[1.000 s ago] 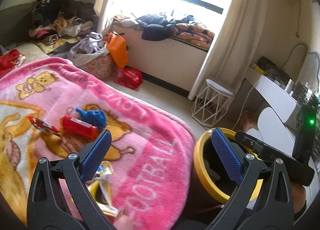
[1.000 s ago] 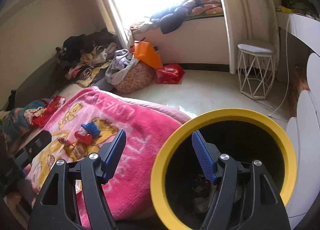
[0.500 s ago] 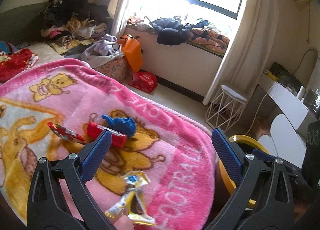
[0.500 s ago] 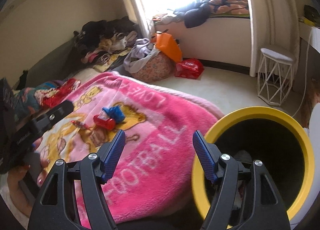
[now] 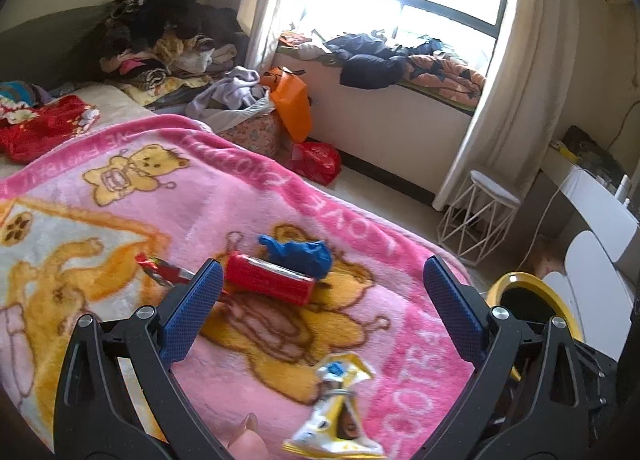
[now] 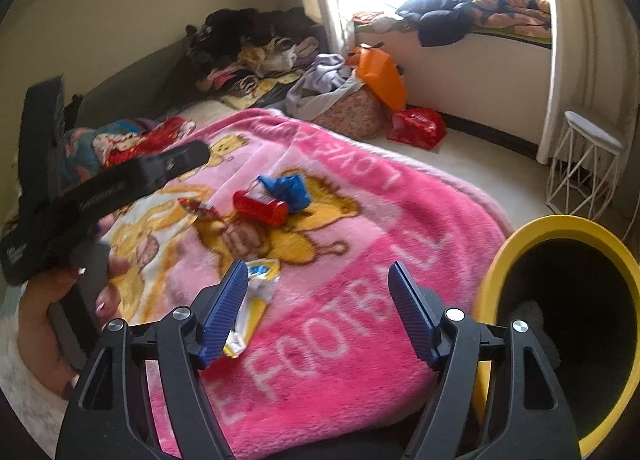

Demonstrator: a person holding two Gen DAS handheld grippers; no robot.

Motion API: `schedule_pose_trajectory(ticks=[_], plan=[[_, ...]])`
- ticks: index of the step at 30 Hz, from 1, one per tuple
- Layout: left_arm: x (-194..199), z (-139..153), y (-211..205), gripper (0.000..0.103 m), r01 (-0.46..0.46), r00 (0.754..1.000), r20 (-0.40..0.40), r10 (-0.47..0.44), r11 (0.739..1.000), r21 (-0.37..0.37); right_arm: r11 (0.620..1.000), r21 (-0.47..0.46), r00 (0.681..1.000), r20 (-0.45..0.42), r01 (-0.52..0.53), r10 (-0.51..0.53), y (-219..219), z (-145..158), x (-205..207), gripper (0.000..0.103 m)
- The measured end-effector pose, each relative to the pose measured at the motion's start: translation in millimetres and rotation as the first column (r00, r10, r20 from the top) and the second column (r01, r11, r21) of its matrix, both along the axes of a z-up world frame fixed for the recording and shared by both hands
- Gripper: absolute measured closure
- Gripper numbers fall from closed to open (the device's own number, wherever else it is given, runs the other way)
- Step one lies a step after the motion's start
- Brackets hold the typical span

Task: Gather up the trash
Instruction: 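Move both open tools back over the blanket toward the remaining trash, then grasp the blue glove with the left tool while the right tool grasps the yellow-white wrapper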

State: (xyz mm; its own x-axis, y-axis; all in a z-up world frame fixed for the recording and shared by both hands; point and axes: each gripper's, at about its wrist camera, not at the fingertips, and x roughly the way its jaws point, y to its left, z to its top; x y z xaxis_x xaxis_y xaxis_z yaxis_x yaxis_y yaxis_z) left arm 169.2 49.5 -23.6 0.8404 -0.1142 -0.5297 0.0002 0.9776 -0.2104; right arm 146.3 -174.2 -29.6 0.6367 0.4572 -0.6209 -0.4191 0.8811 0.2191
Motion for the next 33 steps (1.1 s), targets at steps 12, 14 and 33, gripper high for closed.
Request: schedule_pose_trajectory(ticks=[12,14,33], plan=[[31,-19,21,0.011,-0.015,0.998,-0.068,0.016,1.0,0.016,0.998,0.035,0.988,-0.143,-0.06,0.064,48,-28,6,0.033],[39,-24,21,0.011,-0.009,0.996,-0.086,0.01,1.0,0.016,0.997,0.042,0.985,-0.161,-0.058,0.064,51,-32,8,0.033],[128,-70,9,0.027,0.087,0.951,-0.301,-0.078,0.996,0.018,0.996,0.074,0.949,-0.309,-0.041,0.062,75,-70,35,0.037]])
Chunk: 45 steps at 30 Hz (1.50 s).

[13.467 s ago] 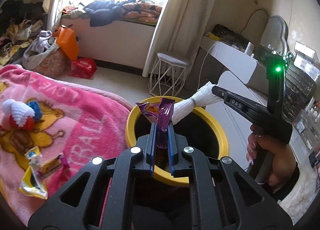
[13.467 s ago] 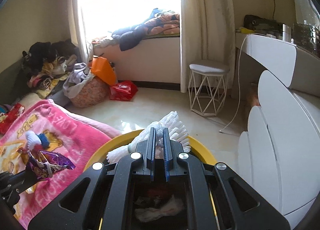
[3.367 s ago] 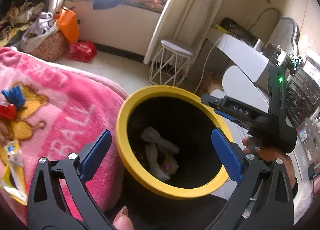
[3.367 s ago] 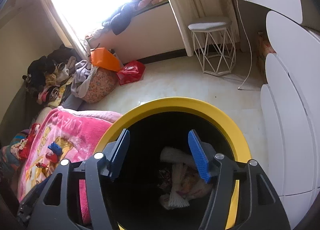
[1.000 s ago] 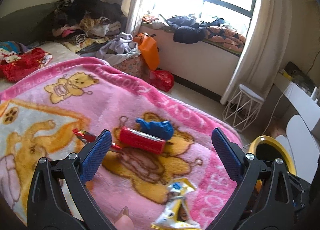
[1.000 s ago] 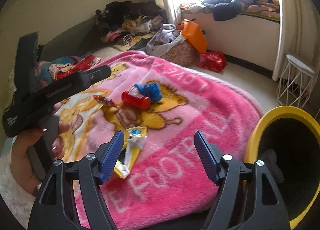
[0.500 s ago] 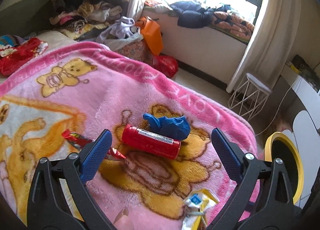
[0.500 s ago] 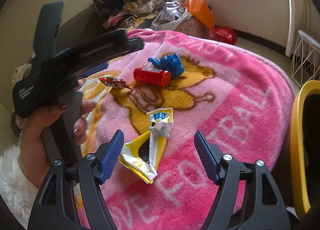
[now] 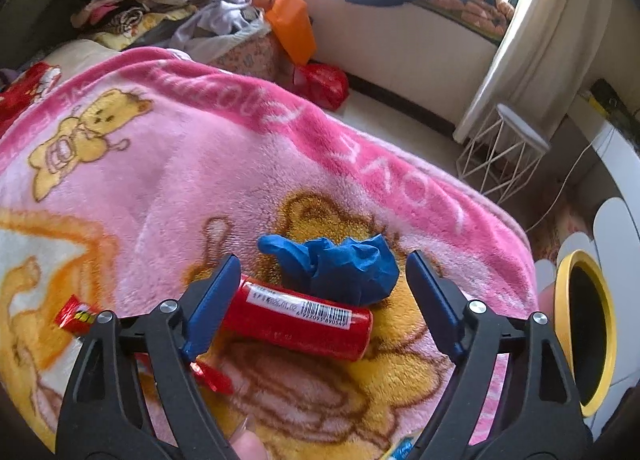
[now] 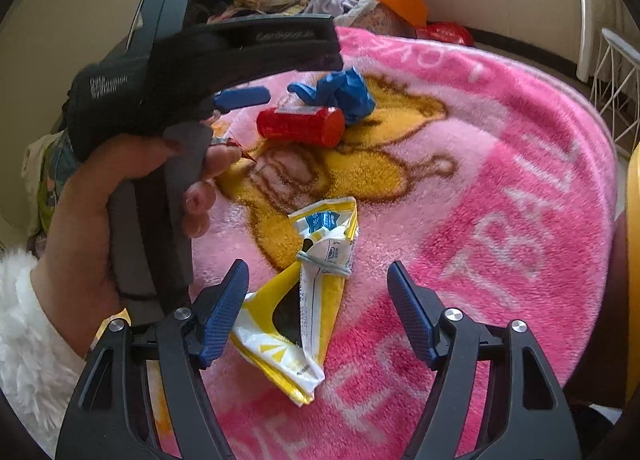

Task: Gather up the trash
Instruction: 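Grasp the blue glove with the left tool while the right tool grasps the yellow-white wrapper, then carry the blue glove and yellow-white wrapper over the yellow-rimmed bin with both tools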

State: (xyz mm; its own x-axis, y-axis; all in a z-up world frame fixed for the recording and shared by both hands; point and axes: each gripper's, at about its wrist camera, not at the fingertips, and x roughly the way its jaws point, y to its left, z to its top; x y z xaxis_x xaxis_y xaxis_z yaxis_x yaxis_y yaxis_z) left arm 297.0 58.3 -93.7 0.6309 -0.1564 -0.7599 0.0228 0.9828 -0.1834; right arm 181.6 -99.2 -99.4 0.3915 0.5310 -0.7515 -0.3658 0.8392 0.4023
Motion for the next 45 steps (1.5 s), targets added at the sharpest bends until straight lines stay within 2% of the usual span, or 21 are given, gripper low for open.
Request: schedule_pose_trajectory(ticks=[4,6,7,9,11,14,17,20,28,35,45], plan=[[9,-9,-3,0.028,0.0,0.999,-0.032,0.0,1.0,-0.003,0.999,0.039,0.999,-0.05,0.001,0.001,-2,-9,6,0.048],[13,-12,-5,0.033,0.001,0.999,-0.042,-0.001,1.0,0.006,0.998,0.066,0.998,-0.063,-0.006,0.01,-4,-10,6,0.061],[15,-14,-6,0.036,0.002,0.999,-0.047,-0.002,1.0,0.009,0.997,0.081,0.998,-0.068,-0.012,0.017,-5,-10,6,0.062],[17,-15,-7,0.046,0.001,0.999,-0.051,-0.001,1.0,0.007,0.996,0.089,0.997,-0.073,-0.011,0.018,-9,-10,5,0.069],[17,-17,-8,0.061,-0.01,0.999,-0.053,0.01,1.0,0.001,0.994,0.107,0.997,-0.081,-0.009,0.018,-14,-8,4,0.071],[15,-20,-14,0.079,-0.009,0.998,-0.054,0.01,1.0,0.012,0.992,0.128,0.997,-0.08,0.014,-0.004,-28,-3,3,0.072],[13,-20,-17,0.09,-0.015,0.999,-0.048,0.016,1.0,0.02,0.989,0.141,0.998,-0.063,0.035,-0.026,-43,4,1,0.072],[4,-16,-16,0.094,-0.034,0.999,-0.03,0.033,0.999,-0.032,0.988,0.148,0.998,-0.033,0.051,-0.046,-57,12,1,0.072],[-24,9,-26,0.097,-0.024,0.998,0.05,0.027,0.998,-0.056,0.988,0.106,0.99,0.071,0.111,-0.119,-91,32,-2,0.073],[-57,30,-42,0.097,0.002,0.993,0.117,0.008,0.997,-0.078,0.978,0.136,0.982,0.083,0.156,-0.168,-113,35,4,0.073],[-91,46,-56,0.098,0.026,0.985,0.174,-0.008,0.994,-0.103,0.969,0.169,0.972,0.119,0.183,-0.204,-138,52,4,0.073]])
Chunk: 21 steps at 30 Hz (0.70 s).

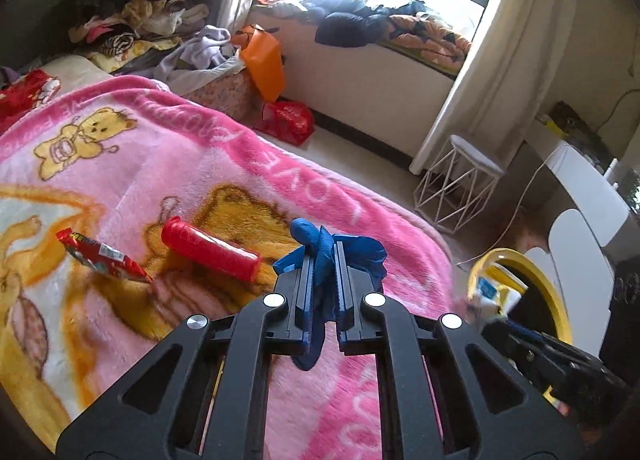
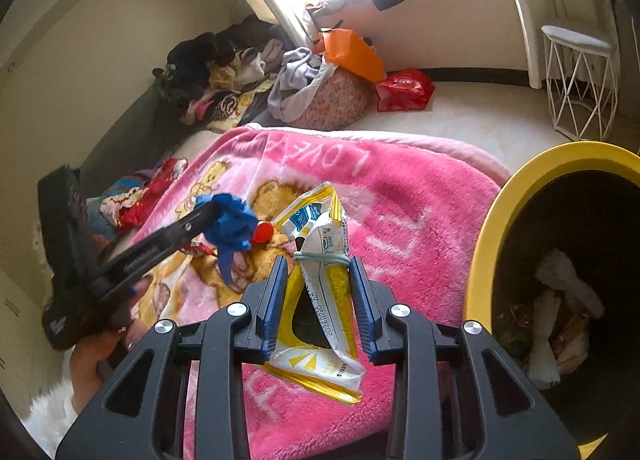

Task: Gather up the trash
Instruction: 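Carry the blue glove and yellow-white wrapper over the yellow-rimmed bin with both tools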

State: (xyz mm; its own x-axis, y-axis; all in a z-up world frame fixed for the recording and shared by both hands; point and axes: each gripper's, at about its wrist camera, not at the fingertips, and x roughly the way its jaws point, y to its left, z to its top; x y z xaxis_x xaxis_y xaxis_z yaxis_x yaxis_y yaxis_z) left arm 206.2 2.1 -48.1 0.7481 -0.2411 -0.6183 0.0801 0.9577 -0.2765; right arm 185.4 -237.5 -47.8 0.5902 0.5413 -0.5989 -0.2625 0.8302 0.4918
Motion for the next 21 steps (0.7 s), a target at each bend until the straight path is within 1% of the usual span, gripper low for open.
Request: schedule_pose_trajectory(ticks=[5,12,21], plan=[[-15,4,-8,0.098,0.014,1.0,0.011,-0.013,1.0,-0.011,1.0,-0.002,0.999,0.026,0.019,-0.019,-9,9,-5,0.073],[-27,10,-23,0.098,0.053,0.998,0.025,-0.052,0.998,-0.015,0.997,0.006,0.995,0.057,0.078,-0.078,-35,18,-7,0.073],[-35,27,-50,0.098,0.107,0.993,0.06,-0.105,0.994,-0.031,0.982,-0.005,0.978,0.087,0.19,-0.189,-78,26,-13,0.073]])
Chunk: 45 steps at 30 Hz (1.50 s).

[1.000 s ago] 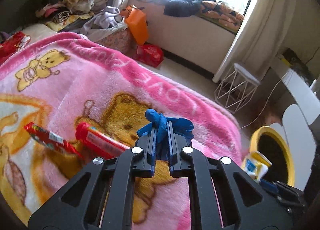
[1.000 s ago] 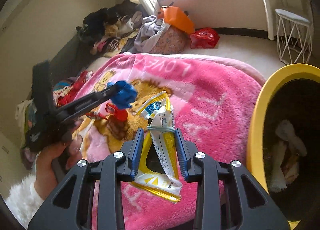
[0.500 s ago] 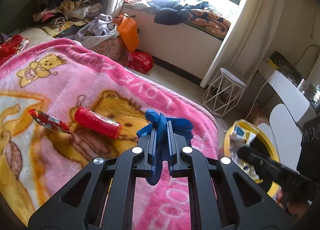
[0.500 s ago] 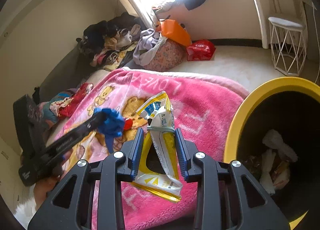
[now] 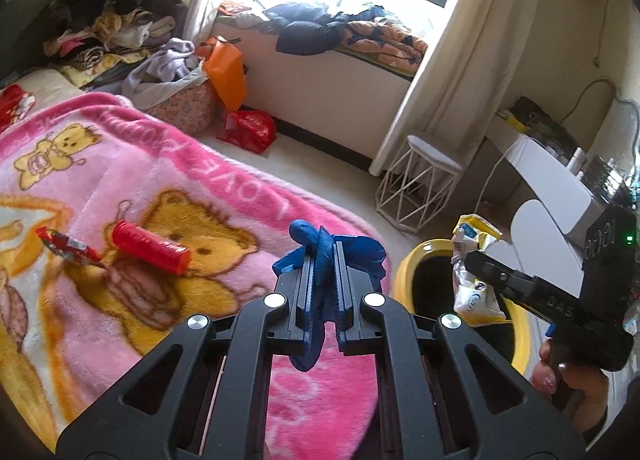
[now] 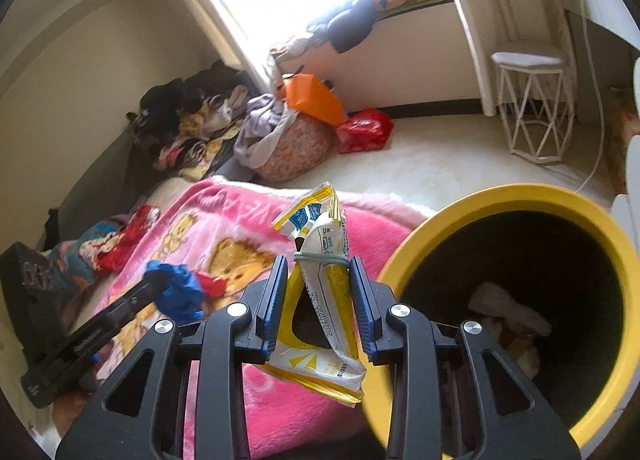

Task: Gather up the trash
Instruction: 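Carry the blue glove and yellow-white wrapper over the yellow-rimmed bin with both tools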

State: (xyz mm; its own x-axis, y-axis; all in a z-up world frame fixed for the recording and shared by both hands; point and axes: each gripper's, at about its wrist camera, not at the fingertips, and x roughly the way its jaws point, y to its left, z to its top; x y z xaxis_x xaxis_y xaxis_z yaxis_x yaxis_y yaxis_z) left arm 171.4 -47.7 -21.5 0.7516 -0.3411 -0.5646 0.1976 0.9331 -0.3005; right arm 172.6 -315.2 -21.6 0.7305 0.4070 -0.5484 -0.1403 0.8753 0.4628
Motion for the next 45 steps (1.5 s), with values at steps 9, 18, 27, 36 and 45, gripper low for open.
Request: schedule_pose_trajectory(ticks=[9,18,27,36,45], plan=[[-10,12,-36,0.098,0.072,0.997,0.025,-0.072,0.997,-0.005,0.994,-0.037,0.995,0.018,0.101,-0.1,-34,3,-6,0.073],[-15,15,-72,0.098,0.135,0.99,0.033,-0.135,0.991,0.009,0.981,-0.056,0.983,0.01,0.185,-0.184,-64,0,-10,0.073],[-19,8,-104,0.098,0.187,0.982,0.022,-0.188,0.982,0.032,0.964,-0.087,0.967,-0.007,0.252,-0.253,-90,-9,-11,0.073],[-22,-11,-132,0.098,0.242,0.97,-0.01,-0.241,0.969,0.056,0.952,-0.123,0.958,-0.037,0.28,-0.286,-104,-19,-12,0.073],[-16,-31,-150,0.098,0.28,0.959,-0.065,-0.275,0.958,0.066,0.954,-0.139,0.958,-0.079,0.264,-0.276,-117,-30,-9,0.073]])
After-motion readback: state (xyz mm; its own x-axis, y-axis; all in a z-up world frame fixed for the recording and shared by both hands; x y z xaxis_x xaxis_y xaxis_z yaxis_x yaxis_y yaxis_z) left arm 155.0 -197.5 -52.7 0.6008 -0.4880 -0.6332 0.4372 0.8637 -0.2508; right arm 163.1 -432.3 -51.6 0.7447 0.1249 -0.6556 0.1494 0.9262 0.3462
